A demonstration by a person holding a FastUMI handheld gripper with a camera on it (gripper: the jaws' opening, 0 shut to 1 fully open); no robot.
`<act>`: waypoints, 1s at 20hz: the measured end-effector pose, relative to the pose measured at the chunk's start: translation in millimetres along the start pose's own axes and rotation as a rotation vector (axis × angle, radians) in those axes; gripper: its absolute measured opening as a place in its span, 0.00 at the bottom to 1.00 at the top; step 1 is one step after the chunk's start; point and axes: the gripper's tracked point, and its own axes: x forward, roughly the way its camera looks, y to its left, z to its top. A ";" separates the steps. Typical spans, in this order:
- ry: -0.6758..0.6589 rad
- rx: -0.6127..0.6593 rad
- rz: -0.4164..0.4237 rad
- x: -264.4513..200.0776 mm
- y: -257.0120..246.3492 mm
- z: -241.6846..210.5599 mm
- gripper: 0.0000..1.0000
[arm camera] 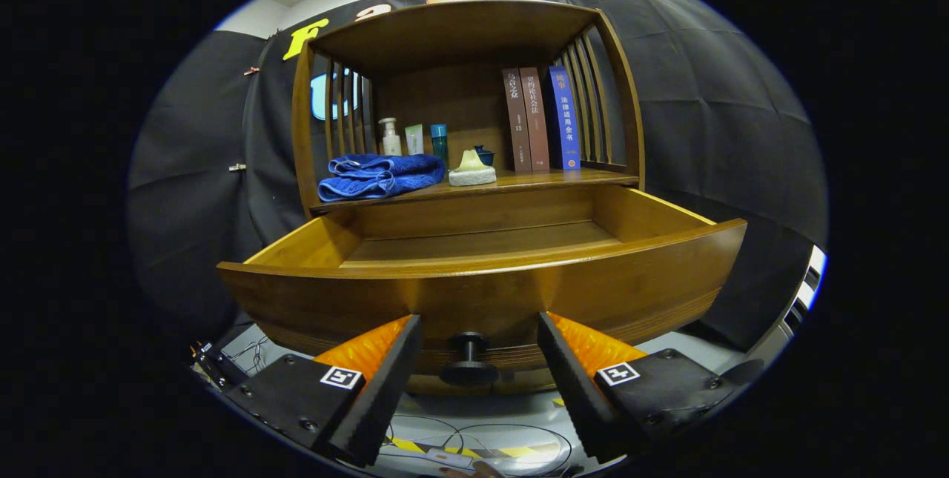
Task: Pull open the drawer, take out the items inside it, and place them on the countertop above the cabinet.
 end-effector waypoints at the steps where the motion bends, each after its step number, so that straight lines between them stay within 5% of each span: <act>1: -0.004 0.000 -0.001 0.7 -0.1 1.0 1.00; 10: -0.006 -0.003 -0.004 9.9 -0.9 6.5 1.00; 20: -0.034 -0.005 -0.003 78.0 0.2 33.3 1.00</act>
